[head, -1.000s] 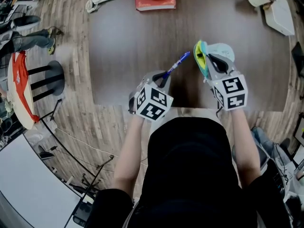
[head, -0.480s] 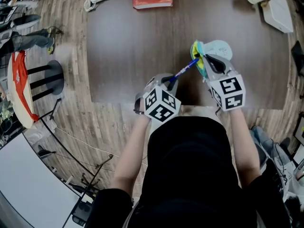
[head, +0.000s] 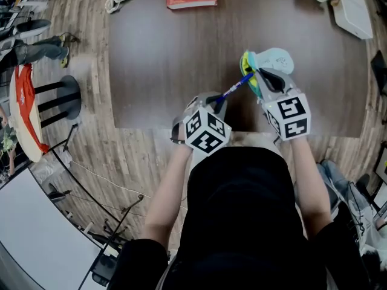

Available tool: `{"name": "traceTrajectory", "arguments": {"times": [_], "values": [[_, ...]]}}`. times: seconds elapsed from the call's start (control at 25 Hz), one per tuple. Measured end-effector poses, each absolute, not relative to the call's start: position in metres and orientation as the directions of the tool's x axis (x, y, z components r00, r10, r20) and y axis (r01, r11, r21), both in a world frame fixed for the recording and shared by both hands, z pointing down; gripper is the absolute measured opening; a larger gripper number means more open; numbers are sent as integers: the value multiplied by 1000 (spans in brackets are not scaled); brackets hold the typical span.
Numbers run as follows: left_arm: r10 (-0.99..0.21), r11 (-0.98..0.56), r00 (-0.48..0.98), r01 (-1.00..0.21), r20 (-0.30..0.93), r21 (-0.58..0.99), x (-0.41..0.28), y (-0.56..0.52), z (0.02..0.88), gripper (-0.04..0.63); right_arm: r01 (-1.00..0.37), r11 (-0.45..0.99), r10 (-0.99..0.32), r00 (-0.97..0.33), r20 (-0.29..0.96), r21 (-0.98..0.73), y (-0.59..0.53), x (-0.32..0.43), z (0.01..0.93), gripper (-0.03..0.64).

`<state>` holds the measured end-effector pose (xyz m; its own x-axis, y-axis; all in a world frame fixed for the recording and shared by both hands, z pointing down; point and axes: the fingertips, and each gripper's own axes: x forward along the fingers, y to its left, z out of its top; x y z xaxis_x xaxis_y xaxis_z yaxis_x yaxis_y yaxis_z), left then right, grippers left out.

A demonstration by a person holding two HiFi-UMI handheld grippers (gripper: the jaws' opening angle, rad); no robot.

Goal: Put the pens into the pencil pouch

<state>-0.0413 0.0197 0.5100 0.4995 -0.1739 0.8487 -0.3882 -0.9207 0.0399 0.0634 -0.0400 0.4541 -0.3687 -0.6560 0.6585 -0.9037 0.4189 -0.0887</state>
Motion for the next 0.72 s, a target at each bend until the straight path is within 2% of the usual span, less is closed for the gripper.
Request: {"name": "traceTrajectory", "arguments": {"times": [0.72], "values": [[-177, -927, 518, -374, 837, 35, -32, 23, 505, 38, -898, 429, -650, -379, 659, -94, -33, 57, 453, 21]]}}
